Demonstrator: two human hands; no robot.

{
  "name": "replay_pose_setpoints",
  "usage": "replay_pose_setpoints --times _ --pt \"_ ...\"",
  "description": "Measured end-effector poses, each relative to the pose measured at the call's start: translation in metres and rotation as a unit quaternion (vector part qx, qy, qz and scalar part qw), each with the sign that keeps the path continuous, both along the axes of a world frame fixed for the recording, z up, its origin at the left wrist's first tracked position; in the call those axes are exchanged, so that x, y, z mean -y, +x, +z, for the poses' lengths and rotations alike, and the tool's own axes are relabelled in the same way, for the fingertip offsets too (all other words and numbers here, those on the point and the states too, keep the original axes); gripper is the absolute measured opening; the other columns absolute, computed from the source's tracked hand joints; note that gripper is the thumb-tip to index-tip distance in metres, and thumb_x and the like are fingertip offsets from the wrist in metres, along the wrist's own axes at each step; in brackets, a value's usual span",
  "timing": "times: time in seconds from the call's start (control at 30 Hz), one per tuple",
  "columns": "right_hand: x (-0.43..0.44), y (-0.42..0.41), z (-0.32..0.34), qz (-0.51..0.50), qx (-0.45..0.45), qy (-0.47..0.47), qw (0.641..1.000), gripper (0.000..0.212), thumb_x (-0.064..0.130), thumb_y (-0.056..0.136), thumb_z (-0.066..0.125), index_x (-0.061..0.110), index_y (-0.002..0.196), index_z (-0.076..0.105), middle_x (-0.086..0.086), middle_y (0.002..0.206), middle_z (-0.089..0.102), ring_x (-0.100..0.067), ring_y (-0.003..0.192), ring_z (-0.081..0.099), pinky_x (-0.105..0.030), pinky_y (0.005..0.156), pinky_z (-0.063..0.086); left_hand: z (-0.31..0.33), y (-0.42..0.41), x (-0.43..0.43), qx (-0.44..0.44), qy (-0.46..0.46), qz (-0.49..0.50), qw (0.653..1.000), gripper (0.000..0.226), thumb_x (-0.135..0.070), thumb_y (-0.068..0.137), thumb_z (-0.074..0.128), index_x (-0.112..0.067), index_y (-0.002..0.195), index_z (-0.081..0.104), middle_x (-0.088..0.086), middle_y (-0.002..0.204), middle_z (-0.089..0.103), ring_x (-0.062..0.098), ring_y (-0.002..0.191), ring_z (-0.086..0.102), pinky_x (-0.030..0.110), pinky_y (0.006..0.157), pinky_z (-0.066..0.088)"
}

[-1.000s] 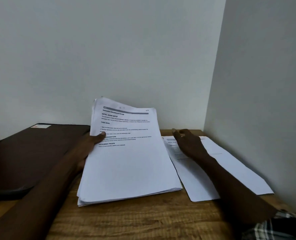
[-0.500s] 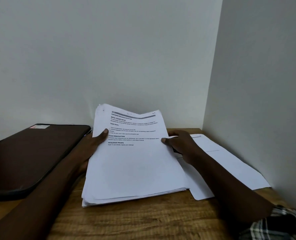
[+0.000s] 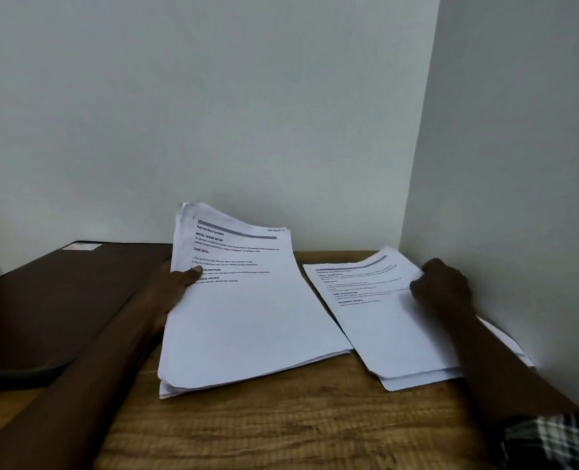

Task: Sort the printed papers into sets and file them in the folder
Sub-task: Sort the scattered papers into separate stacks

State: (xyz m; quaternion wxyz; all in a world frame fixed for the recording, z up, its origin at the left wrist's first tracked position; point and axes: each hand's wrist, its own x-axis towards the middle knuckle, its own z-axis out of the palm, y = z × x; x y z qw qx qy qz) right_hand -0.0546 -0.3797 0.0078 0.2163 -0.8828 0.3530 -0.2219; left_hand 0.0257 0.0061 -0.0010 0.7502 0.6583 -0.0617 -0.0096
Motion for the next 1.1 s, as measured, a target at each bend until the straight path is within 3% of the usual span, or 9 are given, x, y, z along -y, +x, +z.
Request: replay_pose_setpoints --times 0.1,0.27,0.43,0.57,0.7,0.8,0.9,0.97,1.1 --pt "-0.020 0.011 -0.006 0.082 0.003 -0.056 0.995 0.053 0.033 0.091 0.060 0.009 0.135 0.043 -0.019 0.138 0.044 -0.040 0.128 0.040 -0.045 0.104 0.037 0.003 -0.002 0.002 0.006 0.000 0.007 1.000 0.021 -0.003 0.098 0.050 -0.002 0.118 0.057 0.012 0.095 0.066 0.017 0.061 0.072 0.027 0.051 0.058" --pt "-0.077 0.026 -0.013 0.299 -0.123 -0.097 0.941 0.068 0.071 0.091 0.034 0.039 0.150 0.023 0.005 0.161 0.015 -0.025 0.149 0.009 -0.058 0.115 0.007 0.003 -0.001 -0.001 -0.007 -0.005 0.009 1.000 0.030 -0.004 0.096 0.053 -0.002 0.126 0.056 0.022 0.121 0.064 0.036 0.095 0.065 0.046 0.083 0.055" --pt "-0.063 0.025 -0.018 0.271 -0.221 -0.101 0.931 0.077 0.076 0.089 0.016 0.036 0.153 0.013 0.003 0.163 0.004 -0.028 0.150 0.000 -0.063 0.113 -0.004 0.002 -0.001 -0.002 -0.012 0.001 0.012 1.000 0.033 -0.006 0.096 0.055 0.000 0.129 0.056 0.023 0.124 0.063 0.043 0.111 0.061 0.056 0.099 0.046" --pt "-0.064 0.020 -0.013 0.262 -0.141 -0.076 0.952 0.075 0.071 0.092 0.026 0.025 0.152 0.025 -0.001 0.160 0.023 -0.026 0.147 0.019 -0.056 0.117 0.008 0.003 -0.002 0.001 -0.004 -0.015 0.003 1.000 0.028 -0.007 0.097 0.053 -0.004 0.124 0.058 0.018 0.117 0.066 0.035 0.098 0.067 0.049 0.084 0.056" --pt "-0.090 0.016 0.009 0.301 0.101 0.163 0.934 0.064 0.066 0.090 0.043 0.016 0.128 0.058 -0.007 0.135 0.059 -0.024 0.119 0.057 -0.039 0.099 0.046 0.009 -0.005 0.004 -0.003 -0.070 -0.041 0.997 0.027 -0.011 0.099 0.049 -0.007 0.124 0.058 0.015 0.118 0.068 0.031 0.097 0.069 0.042 0.076 0.060" --pt "-0.108 0.006 0.019 0.416 0.076 0.451 0.786 0.059 0.063 0.091 0.045 0.015 0.120 0.064 -0.007 0.118 0.070 -0.024 0.108 0.067 -0.042 0.099 0.051 0.012 -0.006 0.003 -0.010 -0.127 -0.078 0.989 0.035 -0.017 0.094 0.051 -0.010 0.128 0.057 0.013 0.123 0.067 0.031 0.107 0.067 0.044 0.080 0.060" --pt "-0.116 -0.001 0.023 0.455 0.050 0.560 0.691 0.047 0.043 0.098 0.050 0.008 0.128 0.060 -0.010 0.122 0.068 -0.025 0.111 0.066 -0.041 0.095 0.053 0.014 -0.008 0.005 -0.051 -0.138 -0.096 0.984 0.053 -0.028 0.085 0.055 -0.009 0.134 0.054 0.015 0.131 0.062 0.035 0.120 0.059 0.049 0.096 0.052" --pt "-0.118 -0.001 0.024 0.432 0.059 0.565 0.701 0.039 0.030 0.098 0.054 0.004 0.126 0.060 -0.012 0.117 0.070 -0.025 0.100 0.070 -0.039 0.084 0.058 0.013 -0.011 0.009 -0.044 -0.100 -0.101 0.989 0.048 -0.024 0.088 0.057 -0.005 0.132 0.055 0.019 0.130 0.062 0.037 0.117 0.060 0.052 0.103 0.045" --pt "-0.114 0.003 0.018 0.400 0.062 0.560 0.723 0.035 0.027 0.097 0.056 0.003 0.122 0.061 -0.014 0.113 0.071 -0.025 0.091 0.072 -0.038 0.077 0.060 0.008 -0.015 0.007 -0.030 -0.013 -0.060 0.998 0.026 0.001 0.090 0.059 0.006 0.116 0.063 0.022 0.114 0.069 0.031 0.089 0.073 0.041 0.077 0.060"
